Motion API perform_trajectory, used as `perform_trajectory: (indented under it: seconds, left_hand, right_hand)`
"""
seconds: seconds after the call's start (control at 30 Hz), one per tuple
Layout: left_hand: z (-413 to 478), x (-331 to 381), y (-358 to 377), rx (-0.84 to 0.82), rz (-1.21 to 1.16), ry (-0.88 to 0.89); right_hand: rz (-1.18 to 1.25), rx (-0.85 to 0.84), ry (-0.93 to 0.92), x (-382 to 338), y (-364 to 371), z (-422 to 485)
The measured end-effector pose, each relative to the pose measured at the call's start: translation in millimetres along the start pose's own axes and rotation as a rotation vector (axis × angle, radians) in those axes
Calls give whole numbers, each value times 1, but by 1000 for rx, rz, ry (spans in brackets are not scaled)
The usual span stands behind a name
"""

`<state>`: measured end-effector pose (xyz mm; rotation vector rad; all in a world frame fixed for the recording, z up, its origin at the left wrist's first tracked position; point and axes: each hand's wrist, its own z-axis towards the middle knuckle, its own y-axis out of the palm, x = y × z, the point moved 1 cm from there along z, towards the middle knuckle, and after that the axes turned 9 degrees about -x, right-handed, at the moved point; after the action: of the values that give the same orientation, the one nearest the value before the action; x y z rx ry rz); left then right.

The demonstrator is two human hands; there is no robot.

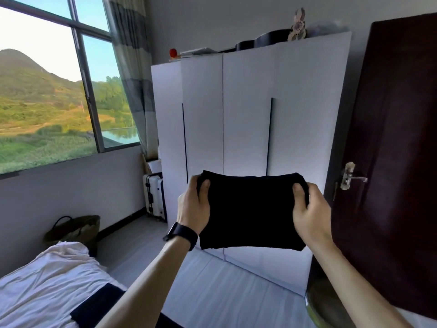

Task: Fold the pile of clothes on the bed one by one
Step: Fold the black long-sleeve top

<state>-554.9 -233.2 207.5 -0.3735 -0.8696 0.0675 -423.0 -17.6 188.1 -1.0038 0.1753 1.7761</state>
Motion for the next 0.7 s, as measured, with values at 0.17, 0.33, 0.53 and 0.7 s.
perform_trajectory:
  seconds: [0.17, 0.33, 0.53, 0.7]
  left_hand:
    - [55, -57, 58, -83, -72, -139]
    - [89, -115, 121, -160, -102, -269]
    - [95, -200, 198, -191, -65, -450]
    - [84, -274, 261, -170, -13, -641]
  right_hand:
    - [16, -59, 81, 60, 39, 46]
    - [11, -139, 216, 126, 74, 82]
    - [8, -282, 343, 236, 128, 102]
    - [50, -472, 424, 332, 180, 109]
